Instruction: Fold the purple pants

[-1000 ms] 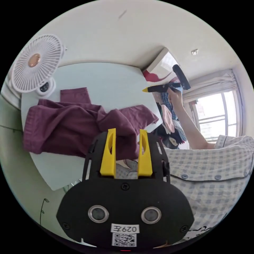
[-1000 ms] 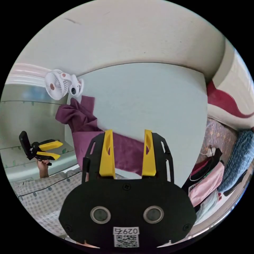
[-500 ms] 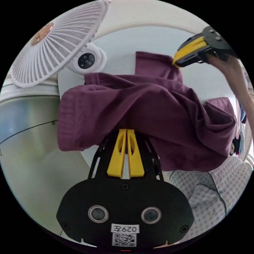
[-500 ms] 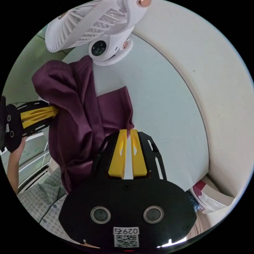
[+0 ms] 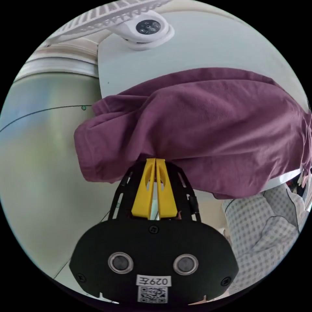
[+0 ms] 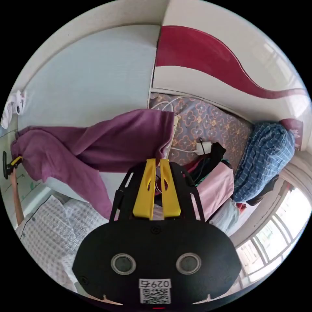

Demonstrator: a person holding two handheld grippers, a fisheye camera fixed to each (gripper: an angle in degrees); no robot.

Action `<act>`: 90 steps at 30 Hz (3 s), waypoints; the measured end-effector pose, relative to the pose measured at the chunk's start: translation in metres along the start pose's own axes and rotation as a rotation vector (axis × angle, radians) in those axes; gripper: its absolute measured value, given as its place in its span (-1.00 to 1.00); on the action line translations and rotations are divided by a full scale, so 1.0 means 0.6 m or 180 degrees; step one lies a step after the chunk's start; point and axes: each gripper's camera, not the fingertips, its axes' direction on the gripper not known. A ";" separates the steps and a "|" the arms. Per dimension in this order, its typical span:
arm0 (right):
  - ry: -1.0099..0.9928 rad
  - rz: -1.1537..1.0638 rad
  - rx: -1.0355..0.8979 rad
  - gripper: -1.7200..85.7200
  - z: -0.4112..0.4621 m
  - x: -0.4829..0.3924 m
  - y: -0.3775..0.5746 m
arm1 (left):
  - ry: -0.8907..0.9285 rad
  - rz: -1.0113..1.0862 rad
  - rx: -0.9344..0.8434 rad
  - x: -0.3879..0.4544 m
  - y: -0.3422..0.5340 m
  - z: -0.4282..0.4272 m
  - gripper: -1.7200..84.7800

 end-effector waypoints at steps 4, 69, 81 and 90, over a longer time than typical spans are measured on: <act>-0.0432 0.0187 0.0412 -0.77 -0.045 0.020 0.092 | 0.0282 -0.0290 0.0504 -0.008 0.062 -0.072 -0.98; 0.0426 -0.1302 0.0446 -0.96 -0.100 -0.437 0.105 | 0.1305 0.2071 0.0167 -0.271 0.332 -0.160 -0.95; -0.1507 -0.0064 0.0017 -0.58 -0.003 -0.312 0.005 | 0.2572 0.1106 0.0804 -0.457 0.329 -0.178 -0.71; -0.0730 -0.0077 0.0123 -0.91 0.033 -0.373 0.018 | 0.2328 0.0808 0.0499 -0.425 0.250 -0.136 -0.65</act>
